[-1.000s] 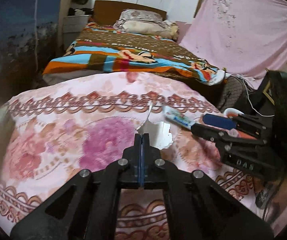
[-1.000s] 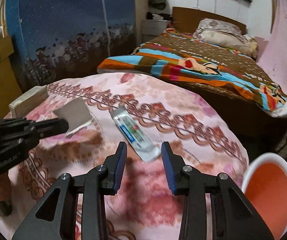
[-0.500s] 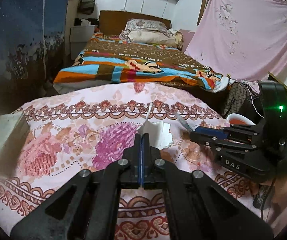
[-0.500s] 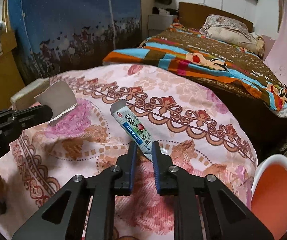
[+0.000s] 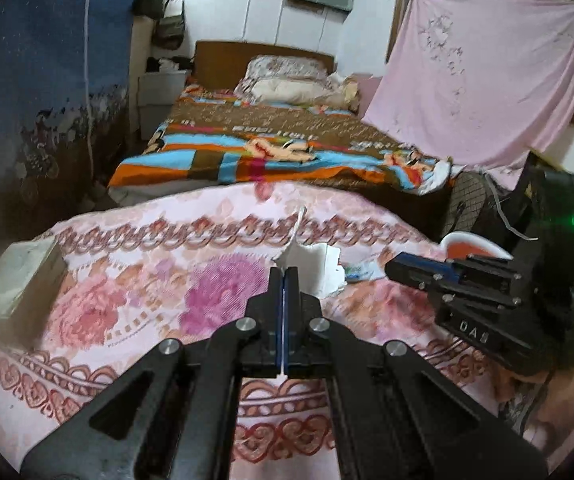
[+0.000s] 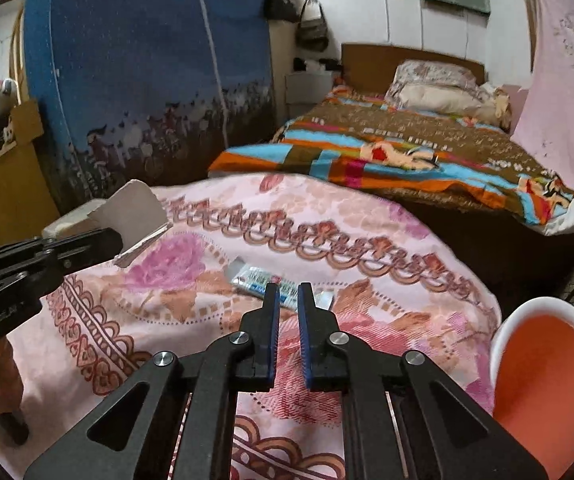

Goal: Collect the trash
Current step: 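Grasp the white paper scrap with the left tool while the right tool grasps the toothpaste tube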

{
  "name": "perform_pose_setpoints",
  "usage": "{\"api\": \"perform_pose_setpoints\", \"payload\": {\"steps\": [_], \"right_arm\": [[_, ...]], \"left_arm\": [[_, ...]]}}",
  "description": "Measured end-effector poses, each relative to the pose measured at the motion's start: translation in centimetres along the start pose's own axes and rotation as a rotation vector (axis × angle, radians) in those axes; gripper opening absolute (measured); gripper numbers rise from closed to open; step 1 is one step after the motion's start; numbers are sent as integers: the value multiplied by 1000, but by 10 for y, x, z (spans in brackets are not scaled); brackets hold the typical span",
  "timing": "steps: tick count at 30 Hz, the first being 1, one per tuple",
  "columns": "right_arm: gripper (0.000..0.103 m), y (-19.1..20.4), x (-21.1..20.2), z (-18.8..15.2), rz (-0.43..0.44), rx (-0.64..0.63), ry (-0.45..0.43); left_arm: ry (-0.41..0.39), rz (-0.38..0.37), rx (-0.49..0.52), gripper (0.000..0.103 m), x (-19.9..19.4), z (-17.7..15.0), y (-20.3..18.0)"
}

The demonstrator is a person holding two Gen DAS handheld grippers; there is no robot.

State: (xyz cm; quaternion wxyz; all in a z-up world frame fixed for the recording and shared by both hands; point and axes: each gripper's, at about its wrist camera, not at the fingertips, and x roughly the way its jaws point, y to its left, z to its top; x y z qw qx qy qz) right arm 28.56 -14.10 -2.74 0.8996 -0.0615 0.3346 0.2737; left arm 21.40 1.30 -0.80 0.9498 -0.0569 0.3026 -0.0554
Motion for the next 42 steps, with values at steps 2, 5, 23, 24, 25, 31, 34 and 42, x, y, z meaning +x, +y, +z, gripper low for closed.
{"api": "perform_pose_setpoints", "payload": {"steps": [2, 5, 23, 24, 25, 31, 34, 42], "right_arm": [[8, 2, 8, 2, 18, -6, 46], [9, 4, 16, 14, 0, -42, 68], [40, 10, 61, 22, 47, -181, 260], [37, 10, 61, 21, 50, -180, 260], [34, 11, 61, 21, 53, -183, 263], [21, 2, 65, 23, 84, -134, 274], [15, -4, 61, 25, 111, -75, 253], [8, -5, 46, 21, 93, -10, 151]], "left_arm": [[32, 24, -18, 31, 3, -2, 7], [56, 31, -54, 31, 4, -4, 20], [117, 21, -124, 31, 15, -10, 40], [119, 22, -125, 31, 16, -9, 40], [121, 24, -125, 31, 16, -9, 40], [113, 26, -123, 31, 15, -8, 39], [106, 29, -118, 31, 14, -8, 39], [80, 24, -109, 31, 10, -7, 36]]}}
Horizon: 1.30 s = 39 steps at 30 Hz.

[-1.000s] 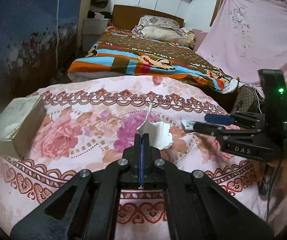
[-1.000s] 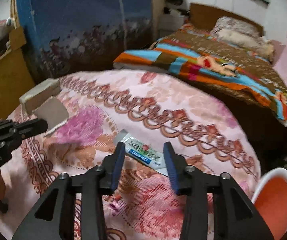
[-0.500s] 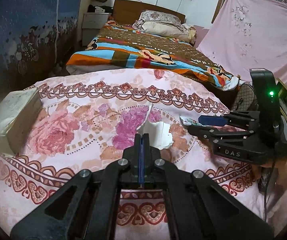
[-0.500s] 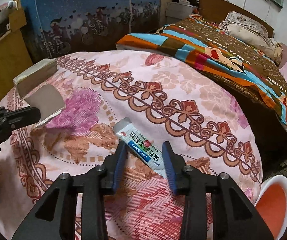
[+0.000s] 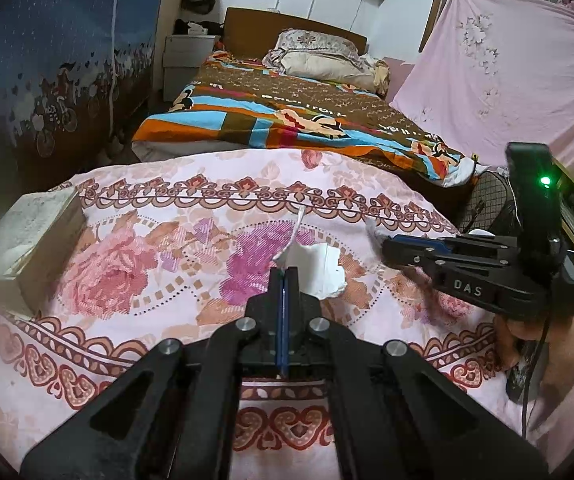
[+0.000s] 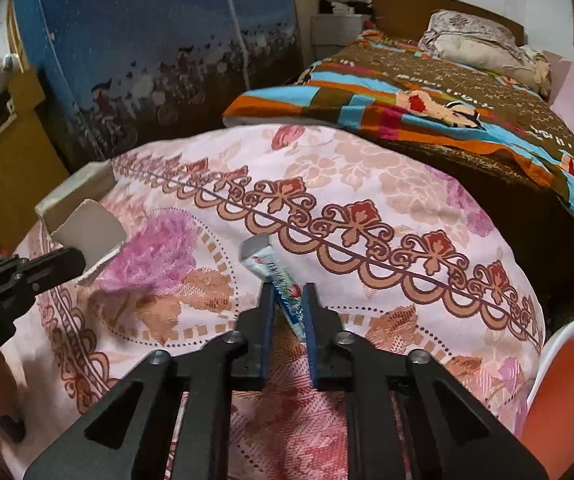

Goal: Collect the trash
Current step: 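Grasp the white paper scrap with the left tool while the right tool grasps the toothpaste tube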

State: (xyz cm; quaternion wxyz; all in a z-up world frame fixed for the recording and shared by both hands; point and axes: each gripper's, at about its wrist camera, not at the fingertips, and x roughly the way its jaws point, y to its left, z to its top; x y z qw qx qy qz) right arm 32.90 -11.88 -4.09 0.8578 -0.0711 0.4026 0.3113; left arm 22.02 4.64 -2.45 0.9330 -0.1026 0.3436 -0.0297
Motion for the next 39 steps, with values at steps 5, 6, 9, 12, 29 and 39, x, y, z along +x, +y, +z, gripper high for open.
{"api": "perform_pose_setpoints", "payload": {"steps": [5, 6, 9, 12, 29, 39], "right_arm": [[6, 0, -15, -9, -7, 40, -83], [5, -1, -18, -10, -7, 45, -94], [4, -2, -26, -12, -15, 71, -144], [4, -5, -39, -16, -23, 99, -214], [35, -10, -10, -5, -12, 89, -24], [25, 3, 16, -1, -69, -29, 100]], "left_arm": [[-27, -14, 3, 31, -5, 0, -4], [-32, -12, 6, 31, -6, 0, -5], [-53, -17, 9, 31, -10, 0, -9], [-77, -26, 11, 31, -14, 2, -14], [0, 24, 9, 31, -1, -2, -19], [47, 11, -34, 31, 9, -4, -11]]}}
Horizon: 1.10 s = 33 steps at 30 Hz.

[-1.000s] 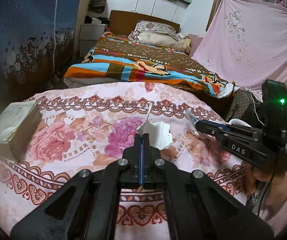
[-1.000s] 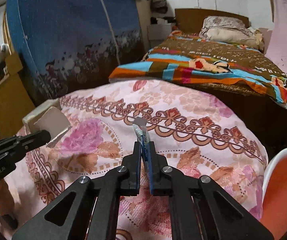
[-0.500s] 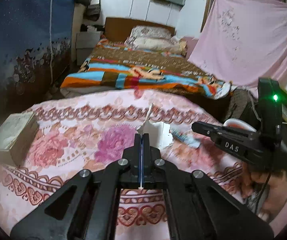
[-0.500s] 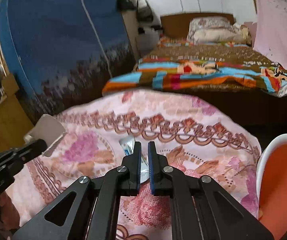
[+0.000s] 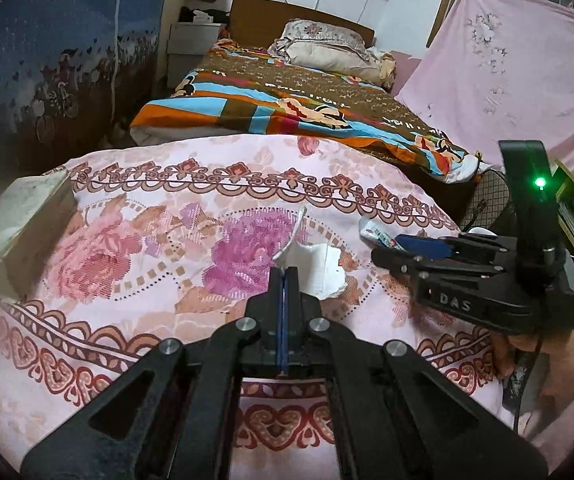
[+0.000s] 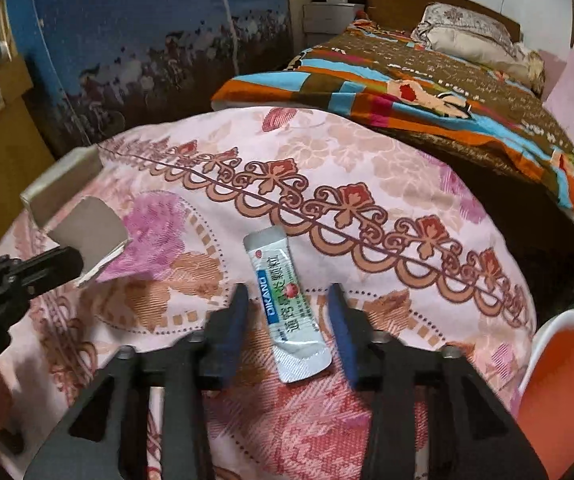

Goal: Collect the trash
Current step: 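Grasp the white paper scrap with the left tool while the right tool grasps the toothpaste tube, then carry the paper scrap and toothpaste tube over the orange basin with both tools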

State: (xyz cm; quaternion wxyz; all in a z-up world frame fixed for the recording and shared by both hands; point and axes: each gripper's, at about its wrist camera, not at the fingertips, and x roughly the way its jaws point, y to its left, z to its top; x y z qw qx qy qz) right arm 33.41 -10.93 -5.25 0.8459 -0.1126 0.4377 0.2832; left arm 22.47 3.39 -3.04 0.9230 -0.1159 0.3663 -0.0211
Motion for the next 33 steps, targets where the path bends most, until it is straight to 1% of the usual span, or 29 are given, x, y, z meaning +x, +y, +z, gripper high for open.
{"api": "perform_pose_setpoints", "payload": {"steps": [1, 4, 6, 7, 11, 14, 17, 20, 24, 26, 29, 33], "right_arm": [[20, -1, 0, -1, -3, 7, -1], [18, -3, -4, -5, 9, 25, -29], [17, -6, -10, -8, 27, 50, -66], [17, -7, -17, -10, 33, 61, -100], [17, -10, -57, -27, 47, 104, -293], [17, -13, -94, -42, 29, 145, -455], [17, -17, -129, -55, -8, 172, -584], [17, -22, -162, -64, -64, 192, -695], [17, -38, -201, -78, -143, 233, -810], [17, -47, -216, -83, -190, 250, -849], [17, -62, -234, -90, -257, 279, -882], [17, -82, -254, -107, -332, 322, -909]], "left_arm": [[1, 0, 2, 31, 0, 0, -1], [-2, -2, 9, 31, -1, 0, -4], [-14, -10, 13, 31, -3, 0, -4], [-22, -12, 14, 31, -4, 0, -6], [-73, -44, 11, 31, -13, 2, -12], [-140, -79, 27, 31, -25, 6, -25], [-232, -116, 69, 31, -43, 14, -47], [-304, -156, 107, 31, -58, 20, -70], [-381, -200, 191, 31, -74, 27, -108], [-406, -226, 232, 31, -80, 28, -127], [-424, -258, 287, 31, -83, 29, -153], [-434, -308, 353, 31, -84, 28, -187]]}}
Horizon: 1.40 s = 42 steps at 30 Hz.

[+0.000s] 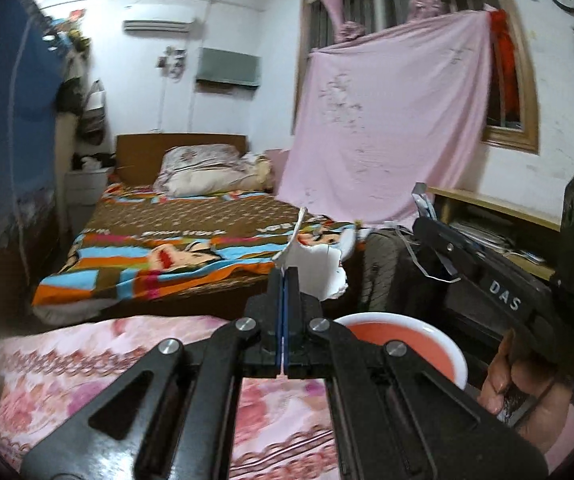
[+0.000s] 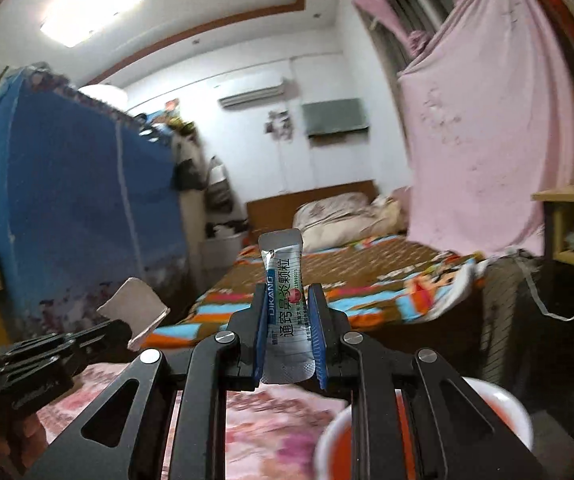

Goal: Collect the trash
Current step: 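Carry the paper scrap and toothpaste tube over the orange basin with both tools, then open both tools to drop the scrap and tube into the basin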

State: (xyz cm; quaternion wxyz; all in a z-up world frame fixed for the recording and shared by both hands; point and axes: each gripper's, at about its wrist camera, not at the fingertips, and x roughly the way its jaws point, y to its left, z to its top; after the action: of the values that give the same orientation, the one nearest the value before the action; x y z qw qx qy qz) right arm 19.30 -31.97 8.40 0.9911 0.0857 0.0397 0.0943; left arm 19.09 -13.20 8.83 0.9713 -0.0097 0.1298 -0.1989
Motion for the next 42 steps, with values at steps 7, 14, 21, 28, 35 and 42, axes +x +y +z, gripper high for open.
{"api": "perform_pose_setpoints", "payload": {"steps": [7, 14, 21, 28, 35, 42], "right_arm": [[17, -39, -11, 0, -113, 31, 23], [18, -69, -15, -16, -194, 64, 99], [19, -84, -11, -34, -230, 97, 161], [20, -92, -2, -51, -271, 124, 267], [20, -99, 4, -61, -293, 153, 335], [20, -98, 2, -64, -303, 166, 365]], "left_arm": [[22, -82, 49, 31, 18, -1, -36], [92, -143, 67, 31, 47, -8, -64], [182, -172, 72, 31, 67, -24, -79], [313, -174, 52, 31, 90, -41, -88], [423, -186, -8, 31, 113, -51, -89], [482, -200, -73, 31, 126, -55, -87]]}}
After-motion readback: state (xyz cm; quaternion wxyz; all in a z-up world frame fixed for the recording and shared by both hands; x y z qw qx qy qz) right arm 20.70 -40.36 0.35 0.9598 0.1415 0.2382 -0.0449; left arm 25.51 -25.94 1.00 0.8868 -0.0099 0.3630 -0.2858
